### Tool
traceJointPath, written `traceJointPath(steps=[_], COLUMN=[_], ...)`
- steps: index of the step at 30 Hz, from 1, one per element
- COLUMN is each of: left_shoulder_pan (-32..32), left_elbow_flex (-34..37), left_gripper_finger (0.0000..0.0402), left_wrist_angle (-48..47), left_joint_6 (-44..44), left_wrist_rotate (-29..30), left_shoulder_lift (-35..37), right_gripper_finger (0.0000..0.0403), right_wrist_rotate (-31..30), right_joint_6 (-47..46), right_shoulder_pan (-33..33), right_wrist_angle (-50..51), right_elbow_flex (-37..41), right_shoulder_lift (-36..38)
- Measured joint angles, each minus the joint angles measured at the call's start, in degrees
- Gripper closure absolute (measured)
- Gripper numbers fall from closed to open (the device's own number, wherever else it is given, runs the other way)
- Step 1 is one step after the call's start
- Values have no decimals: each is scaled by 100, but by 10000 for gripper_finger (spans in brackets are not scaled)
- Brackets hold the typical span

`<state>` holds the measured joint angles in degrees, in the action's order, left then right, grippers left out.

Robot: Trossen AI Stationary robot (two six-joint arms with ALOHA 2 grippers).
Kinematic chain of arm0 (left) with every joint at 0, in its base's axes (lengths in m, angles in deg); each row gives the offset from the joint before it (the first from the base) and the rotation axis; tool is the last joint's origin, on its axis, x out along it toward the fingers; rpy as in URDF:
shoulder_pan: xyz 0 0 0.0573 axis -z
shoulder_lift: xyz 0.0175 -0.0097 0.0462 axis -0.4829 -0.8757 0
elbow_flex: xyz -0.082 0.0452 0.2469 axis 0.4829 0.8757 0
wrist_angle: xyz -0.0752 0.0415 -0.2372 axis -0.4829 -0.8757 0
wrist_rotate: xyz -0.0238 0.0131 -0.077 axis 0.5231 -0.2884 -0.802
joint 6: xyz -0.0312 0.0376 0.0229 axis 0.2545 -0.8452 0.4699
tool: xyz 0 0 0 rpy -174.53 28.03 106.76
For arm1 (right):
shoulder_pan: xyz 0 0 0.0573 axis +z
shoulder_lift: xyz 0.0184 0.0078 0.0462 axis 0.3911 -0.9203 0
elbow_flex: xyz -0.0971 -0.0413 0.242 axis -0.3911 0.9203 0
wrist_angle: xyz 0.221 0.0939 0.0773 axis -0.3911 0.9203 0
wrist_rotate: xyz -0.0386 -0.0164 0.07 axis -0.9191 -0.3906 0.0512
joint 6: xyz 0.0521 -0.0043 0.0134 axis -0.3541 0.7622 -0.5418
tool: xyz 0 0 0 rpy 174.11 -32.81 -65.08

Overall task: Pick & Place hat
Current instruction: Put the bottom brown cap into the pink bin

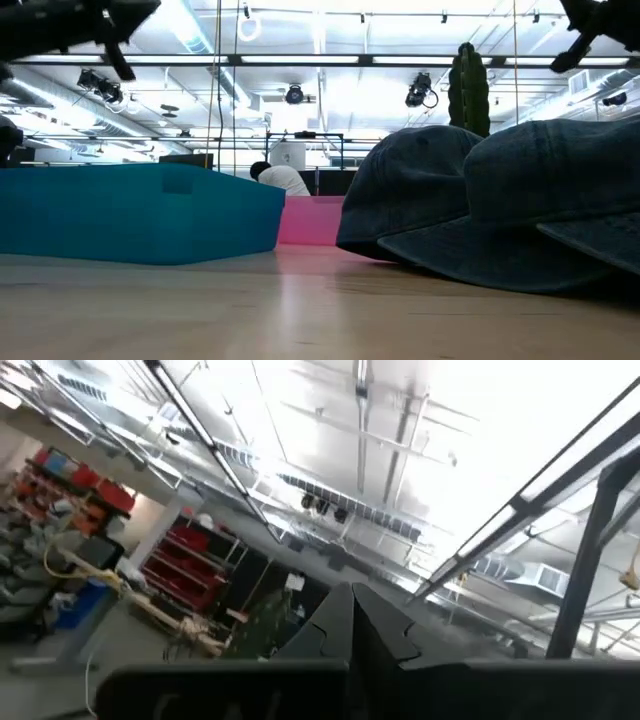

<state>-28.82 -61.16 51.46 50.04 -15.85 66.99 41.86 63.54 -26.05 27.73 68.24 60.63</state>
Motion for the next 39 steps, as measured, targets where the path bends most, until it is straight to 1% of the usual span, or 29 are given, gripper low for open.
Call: traceJointPath(steps=[2, 5, 7, 9, 12, 16, 18, 20, 24, 27, 29, 31, 34, 36, 39], left_shoulder_pan=[0, 0, 0, 0, 0, 0, 2, 2, 1, 4, 2, 0, 0, 0, 0], left_elbow_flex=[-374, -1035, -1494, -1931, -2456, -2853, -2983, -3118, -3428, -3685, -3841, -4050, -4493, -4845, -5301], left_gripper_finger=[399, 399, 399, 399, 399, 399, 397, 387, 342, 303, 280, 261, 239, 230, 224], left_wrist_angle=[-8, -74, -248, -526, -905, -969, -967, -961, -982, -1013, -1171, -1645, -2747, -3697, -4744], left_joint_6=[-256, -753, -1038, -1190, -1200, -1130, -984, -976, -992, -980, -875, -783, -485, -396, -241], left_wrist_rotate=[19, 53, 85, 102, 102, 108, 196, 214, 252, 424, 469, 471, 368, 249, 143], left_shoulder_lift=[-277, -881, -1380, -1874, -2481, -3003, -3201, -3408, -3796, -3966, -4006, -4023, -4085, -4108, -4222], right_gripper_finger=[387, 398, 399, 400, 398, 380, 362, 333, 261, 208, 182, 165, 157, 159, 169], right_wrist_rotate=[205, 533, 747, 845, 830, 824, 821, 732, 719, 716, 716, 716, 734, 843, 998], right_joint_6=[354, 1014, 1493, 1824, 1981, 1989, 1993, 1979, 1978, 1975, 1965, 1658, 1089, 1080, 1104], right_shoulder_pan=[0, 0, 0, 1, 0, 0, 0, 2, 2, 2, 2, 2, 2, 0, 2], right_wrist_angle=[133, 717, 1376, 2276, 3610, 4352, 4628, 4957, 5881, 6667, 7130, 7585, 8174, 8597, 9235], right_elbow_flex=[-241, -785, -1247, -1707, -2334, -2929, -3166, -3430, -4078, -4637, -5036, -5458, -6050, -6359, -6663], right_shoulder_lift=[-88, -279, -405, -516, -676, -827, -881, -955, -1246, -1633, -1950, -2311, -2887, -3216, -3566])
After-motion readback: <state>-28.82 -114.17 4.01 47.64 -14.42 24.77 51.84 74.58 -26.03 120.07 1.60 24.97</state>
